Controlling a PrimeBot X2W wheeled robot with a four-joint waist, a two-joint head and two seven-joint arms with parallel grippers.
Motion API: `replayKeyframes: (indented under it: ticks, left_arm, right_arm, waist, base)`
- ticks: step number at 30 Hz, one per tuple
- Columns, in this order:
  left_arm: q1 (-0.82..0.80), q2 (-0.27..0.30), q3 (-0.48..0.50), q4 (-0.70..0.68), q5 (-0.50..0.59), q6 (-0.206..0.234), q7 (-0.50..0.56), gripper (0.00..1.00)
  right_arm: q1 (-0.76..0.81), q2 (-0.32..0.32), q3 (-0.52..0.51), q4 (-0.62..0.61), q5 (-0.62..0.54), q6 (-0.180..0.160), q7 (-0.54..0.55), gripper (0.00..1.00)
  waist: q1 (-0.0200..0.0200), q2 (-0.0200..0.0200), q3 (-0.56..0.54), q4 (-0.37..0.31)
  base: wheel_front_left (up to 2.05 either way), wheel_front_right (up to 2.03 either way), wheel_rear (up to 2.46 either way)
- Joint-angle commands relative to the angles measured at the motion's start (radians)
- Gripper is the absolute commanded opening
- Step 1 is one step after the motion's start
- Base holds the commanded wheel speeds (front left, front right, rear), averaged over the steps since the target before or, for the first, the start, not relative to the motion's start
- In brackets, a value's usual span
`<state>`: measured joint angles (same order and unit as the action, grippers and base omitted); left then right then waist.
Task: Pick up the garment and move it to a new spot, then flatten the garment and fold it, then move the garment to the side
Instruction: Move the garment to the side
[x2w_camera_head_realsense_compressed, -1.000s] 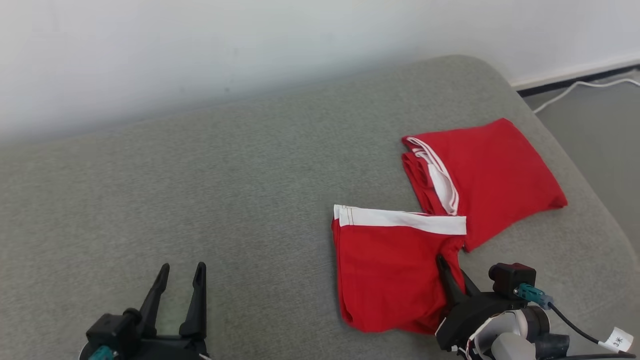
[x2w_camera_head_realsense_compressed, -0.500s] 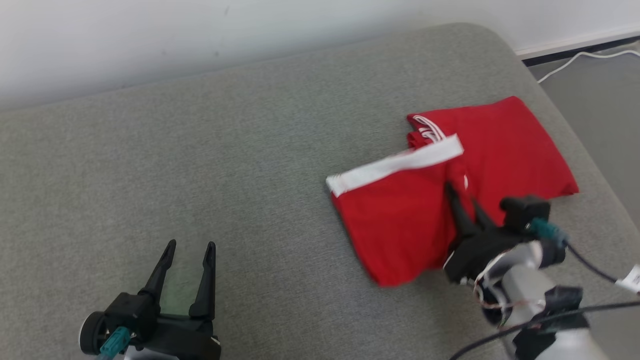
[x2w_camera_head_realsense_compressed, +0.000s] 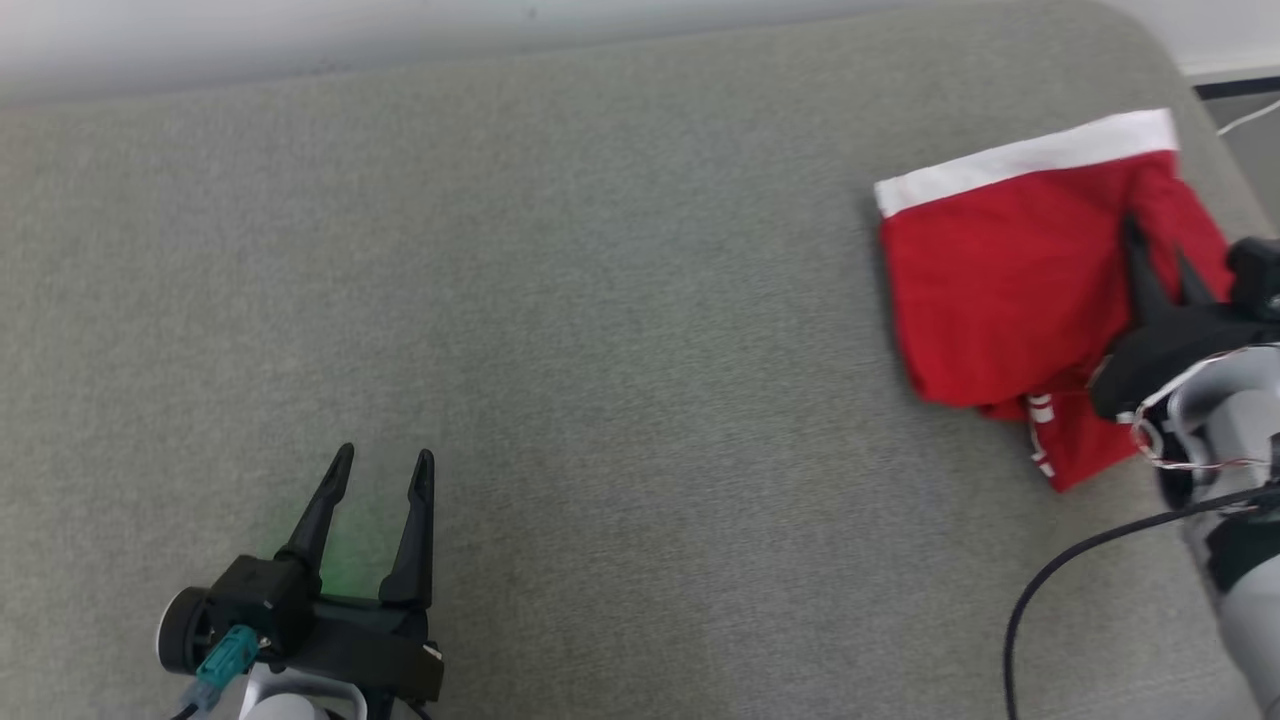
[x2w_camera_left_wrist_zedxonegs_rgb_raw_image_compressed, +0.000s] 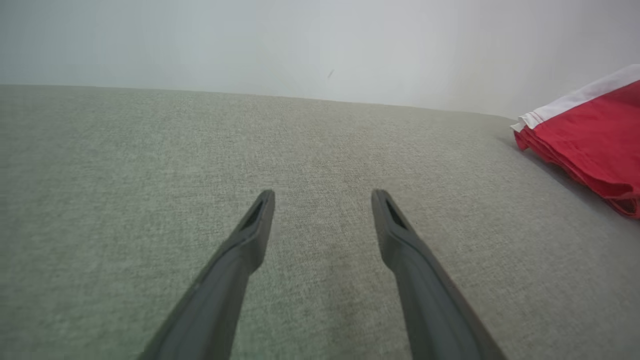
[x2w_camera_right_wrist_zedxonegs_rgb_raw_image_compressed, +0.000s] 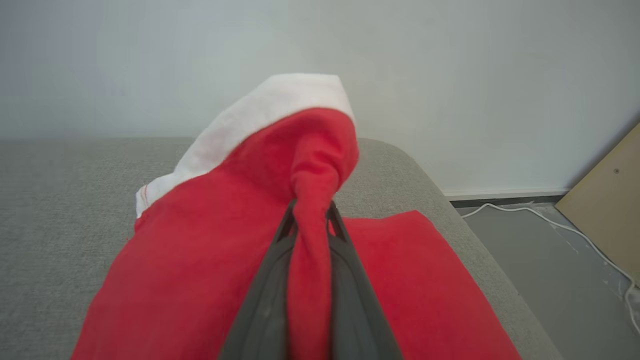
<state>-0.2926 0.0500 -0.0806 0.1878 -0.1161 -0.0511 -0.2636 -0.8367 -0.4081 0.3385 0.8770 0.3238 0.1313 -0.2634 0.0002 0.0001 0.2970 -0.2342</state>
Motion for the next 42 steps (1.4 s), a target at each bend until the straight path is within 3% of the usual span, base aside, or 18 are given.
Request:
replayKeyframes:
  ticks: [1,7,8,9,10,11,17,22,29,35,42]
  left_arm:
    - [-0.01,0.001,0.001,-0.002,0.008,-0.002,-0.001,1.0]
    - [-0.028,0.001,-0.001,-0.007,0.011,-0.007,-0.001,1.0]
    - [-0.031,0.001,-0.002,-0.008,0.011,-0.008,-0.001,1.0]
    - [-0.033,0.001,-0.002,-0.009,0.012,-0.008,-0.001,1.0]
    - [-0.035,0.001,-0.001,-0.009,0.013,-0.008,-0.001,1.0]
    - [-0.037,0.001,0.0,-0.009,0.014,-0.008,-0.001,1.0]
    - [-0.036,0.001,0.005,-0.007,0.017,-0.004,-0.001,1.0]
    - [-0.02,0.001,0.01,-0.006,0.008,0.008,-0.001,1.0]
    - [0.019,0.001,0.029,-0.009,-0.015,0.034,-0.001,1.0]
    - [0.059,0.001,0.06,-0.011,-0.025,0.055,-0.001,1.0]
    - [0.112,0.001,0.083,-0.006,-0.013,0.075,-0.001,1.0]
  right_arm:
    - [-0.012,-0.015,-0.005,0.019,-0.013,-0.001,-0.001,0.0]
    - [-0.045,-0.055,-0.085,0.124,-0.061,-0.001,-0.001,0.0]
    - [-0.047,-0.06,-0.108,0.138,-0.076,-0.001,-0.001,0.12]
    - [-0.052,-0.065,-0.137,0.148,-0.09,-0.001,-0.001,0.4]
    - [-0.056,-0.071,-0.174,0.158,-0.106,-0.001,-0.001,0.88]
    - [-0.056,-0.074,-0.208,0.164,-0.128,-0.001,-0.001,1.0]
    - [-0.02,-0.059,-0.458,0.117,-0.303,-0.001,-0.001,1.0]
    - [0.044,0.045,-0.572,-0.024,-0.408,-0.001,-0.001,1.0]
    - [0.164,0.177,-0.454,-0.201,-0.369,-0.001,-0.001,1.0]
    - [0.266,0.216,-0.316,-0.288,-0.262,-0.001,-0.001,1.0]
    - [0.392,0.256,-0.235,-0.363,-0.184,-0.001,-0.001,1.0]
  waist:
    - [-0.0002,-0.0001,0.041,0.038]
    - [-0.0002,-0.0001,0.067,0.067]
    - [-0.0002,-0.0001,0.069,0.071]
    - [-0.0002,-0.0001,0.071,0.074]
    - [-0.0002,-0.0001,0.073,0.077]
    - [-0.0002,-0.0001,0.074,0.08]
    - [-0.0002,-0.0001,0.073,0.095]
    - [-0.0002,-0.0001,0.042,0.103]
    - [-0.0002,-0.0001,-0.029,0.113]
    - [-0.0002,-0.0001,-0.086,0.132]
    - [-0.0002,-0.0001,-0.151,0.16]
  base:
    - [0.0,0.0,0.0]
    - [0.0,0.0,0.0]
    - [0.0,0.0,0.0]
    - [0.0,0.0,0.0]
    - [0.0,0.0,0.0]
    - [0.0,0.0,0.0]
    - [0.0,0.0,0.0]
    - [0.0,0.0,0.0]
    - [0.0,0.0,0.0]
    - [0.0,0.0,0.0]
    - [0.0,0.0,0.0]
